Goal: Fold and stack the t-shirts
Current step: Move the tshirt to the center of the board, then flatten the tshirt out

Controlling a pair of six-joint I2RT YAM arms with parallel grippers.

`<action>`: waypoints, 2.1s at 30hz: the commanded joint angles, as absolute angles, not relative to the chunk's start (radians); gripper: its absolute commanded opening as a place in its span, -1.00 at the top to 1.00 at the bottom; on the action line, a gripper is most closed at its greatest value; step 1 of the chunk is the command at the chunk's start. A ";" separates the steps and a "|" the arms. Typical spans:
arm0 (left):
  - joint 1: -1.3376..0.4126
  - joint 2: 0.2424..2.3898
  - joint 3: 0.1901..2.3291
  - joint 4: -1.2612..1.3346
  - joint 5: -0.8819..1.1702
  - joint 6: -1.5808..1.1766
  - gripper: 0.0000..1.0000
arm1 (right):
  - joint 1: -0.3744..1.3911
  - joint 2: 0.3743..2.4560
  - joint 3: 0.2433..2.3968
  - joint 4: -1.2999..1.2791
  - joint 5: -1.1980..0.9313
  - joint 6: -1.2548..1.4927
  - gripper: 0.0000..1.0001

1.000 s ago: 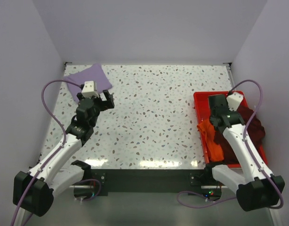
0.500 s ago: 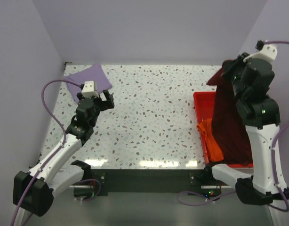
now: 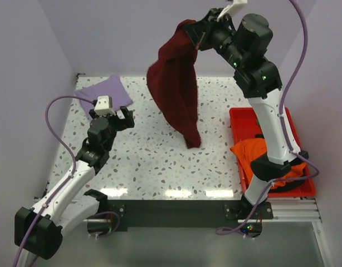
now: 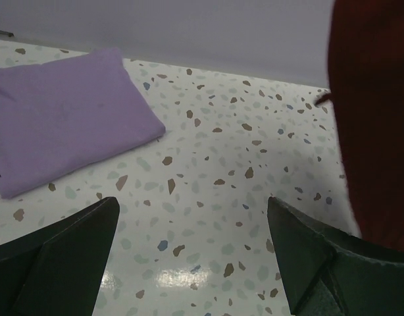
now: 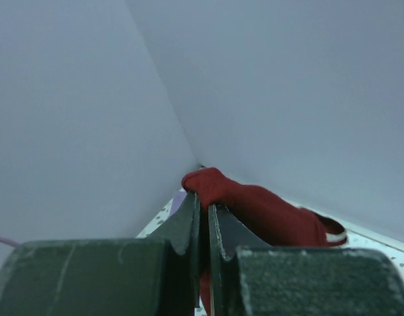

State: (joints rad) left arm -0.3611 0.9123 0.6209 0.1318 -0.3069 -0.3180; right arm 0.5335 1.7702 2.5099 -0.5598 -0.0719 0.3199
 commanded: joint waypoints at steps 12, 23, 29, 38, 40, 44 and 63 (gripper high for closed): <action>-0.357 0.905 0.578 0.233 -0.285 -0.307 -1.00 | 0.554 1.323 1.425 -0.117 0.317 0.333 0.15; -0.357 1.005 0.575 0.294 -0.253 -0.310 -1.00 | 0.554 1.365 1.083 -0.106 0.336 0.357 -0.53; -0.357 1.061 0.581 0.321 -0.241 -0.307 -1.00 | 0.554 1.460 1.008 0.053 0.192 0.354 -0.54; -0.357 1.204 0.629 0.371 -0.175 -0.305 -1.00 | 0.554 1.588 1.013 0.058 0.198 0.336 -0.54; -0.357 1.245 0.644 0.382 -0.163 -0.299 -1.00 | 0.554 1.603 1.006 0.058 0.212 0.328 -0.54; -0.356 1.325 0.679 0.400 -0.120 -0.298 -1.00 | 0.554 1.655 1.011 0.060 0.242 0.313 -0.54; -0.304 1.609 0.818 0.480 -0.040 -0.313 -0.98 | 0.581 1.698 0.901 0.008 0.098 0.344 1.00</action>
